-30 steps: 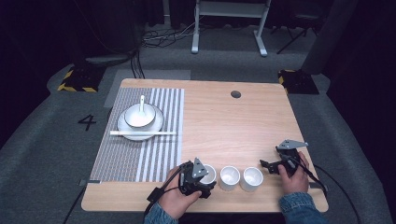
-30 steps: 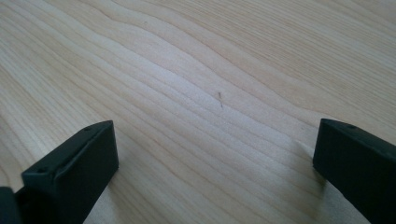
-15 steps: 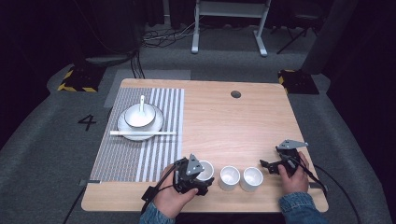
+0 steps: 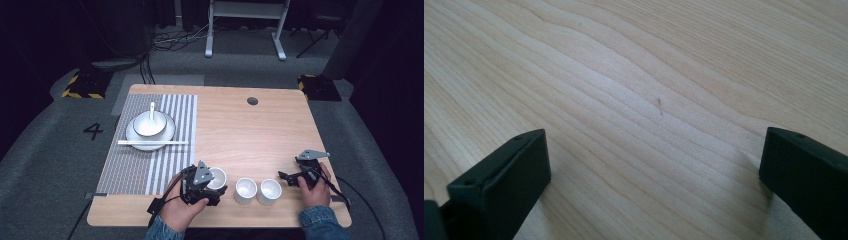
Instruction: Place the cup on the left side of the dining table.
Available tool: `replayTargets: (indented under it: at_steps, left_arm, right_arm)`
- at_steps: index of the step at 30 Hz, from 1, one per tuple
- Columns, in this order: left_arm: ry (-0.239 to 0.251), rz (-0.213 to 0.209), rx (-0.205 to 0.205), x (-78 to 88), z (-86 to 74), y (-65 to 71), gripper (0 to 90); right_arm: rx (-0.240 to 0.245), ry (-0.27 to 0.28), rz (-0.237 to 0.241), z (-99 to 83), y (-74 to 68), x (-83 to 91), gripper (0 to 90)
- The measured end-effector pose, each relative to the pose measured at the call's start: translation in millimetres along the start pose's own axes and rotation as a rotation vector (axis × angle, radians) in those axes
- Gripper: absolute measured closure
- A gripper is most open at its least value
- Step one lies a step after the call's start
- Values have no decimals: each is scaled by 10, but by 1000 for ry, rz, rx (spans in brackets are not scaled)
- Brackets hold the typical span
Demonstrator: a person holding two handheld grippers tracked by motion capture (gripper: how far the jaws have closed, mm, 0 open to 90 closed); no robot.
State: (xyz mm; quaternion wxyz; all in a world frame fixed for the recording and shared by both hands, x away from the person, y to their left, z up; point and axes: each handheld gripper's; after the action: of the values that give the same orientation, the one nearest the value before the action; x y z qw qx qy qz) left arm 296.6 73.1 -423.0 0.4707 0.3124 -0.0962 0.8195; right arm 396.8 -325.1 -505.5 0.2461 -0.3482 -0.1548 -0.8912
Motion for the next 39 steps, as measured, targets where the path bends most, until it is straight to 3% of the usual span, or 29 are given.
replayTargets:
  at_steps: [16,27,31,39]
  left_arm:
    - [80,33,11,272,140,-126,266]
    - [124,58,28,326,177,-189,266]
    - [147,81,39,340,184,-247,266]
    - [143,132,59,356,183,-429,266]
  right_arm:
    - [0,0,0,0,0,0,3]
    - [0,0,0,0,0,0,3]
    - [0,0,0,0,0,0,3]
    - [0,0,0,0,-1,0,3]
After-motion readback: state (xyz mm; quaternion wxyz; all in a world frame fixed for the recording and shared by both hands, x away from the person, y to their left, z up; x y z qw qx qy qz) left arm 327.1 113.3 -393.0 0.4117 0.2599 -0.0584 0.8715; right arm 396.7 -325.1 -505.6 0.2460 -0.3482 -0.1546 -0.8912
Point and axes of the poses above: each handheld gripper's, and its own axes: x roughly backward along the jaws, z roughly out of its top, y roughly to its right, and after that the axes turned 8 degrees about -z, right-handed
